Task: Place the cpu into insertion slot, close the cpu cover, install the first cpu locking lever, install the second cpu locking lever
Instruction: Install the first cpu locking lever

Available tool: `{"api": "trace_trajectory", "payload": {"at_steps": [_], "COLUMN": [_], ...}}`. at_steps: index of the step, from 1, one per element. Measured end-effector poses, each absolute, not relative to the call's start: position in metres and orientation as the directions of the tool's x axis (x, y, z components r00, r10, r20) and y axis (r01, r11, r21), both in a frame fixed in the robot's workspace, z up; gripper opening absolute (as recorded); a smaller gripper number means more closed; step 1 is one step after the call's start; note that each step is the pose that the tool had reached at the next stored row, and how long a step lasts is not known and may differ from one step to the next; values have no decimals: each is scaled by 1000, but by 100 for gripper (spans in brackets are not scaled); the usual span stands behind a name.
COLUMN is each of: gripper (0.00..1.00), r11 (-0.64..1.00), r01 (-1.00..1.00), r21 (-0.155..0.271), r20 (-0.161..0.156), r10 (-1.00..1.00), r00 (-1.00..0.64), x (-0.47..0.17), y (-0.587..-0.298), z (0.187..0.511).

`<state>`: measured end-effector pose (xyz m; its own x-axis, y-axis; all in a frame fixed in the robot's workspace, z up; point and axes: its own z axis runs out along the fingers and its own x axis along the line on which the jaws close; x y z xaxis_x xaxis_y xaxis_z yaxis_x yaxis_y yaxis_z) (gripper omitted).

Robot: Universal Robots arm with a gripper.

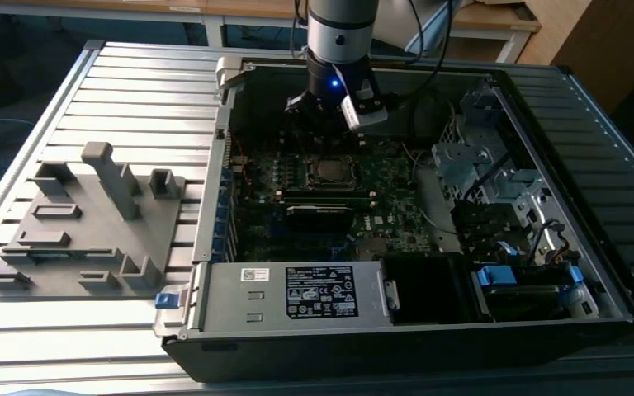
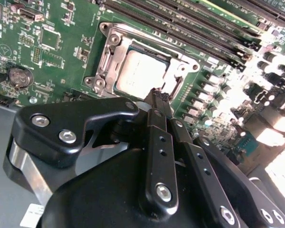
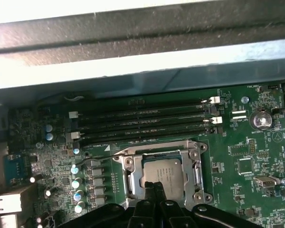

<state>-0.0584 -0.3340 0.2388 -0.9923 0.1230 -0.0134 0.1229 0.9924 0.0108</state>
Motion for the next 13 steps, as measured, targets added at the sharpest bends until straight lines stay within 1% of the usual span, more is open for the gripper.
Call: {"api": "trace_trajectory", "payload": {"at_steps": [13], "gripper": [10], "r11": [992], "r01": [123], "r21": [12], "r20": [-13], "r10": [123], "r00": [-992], "x": [-60], "y": [-334], "z": [243]}}
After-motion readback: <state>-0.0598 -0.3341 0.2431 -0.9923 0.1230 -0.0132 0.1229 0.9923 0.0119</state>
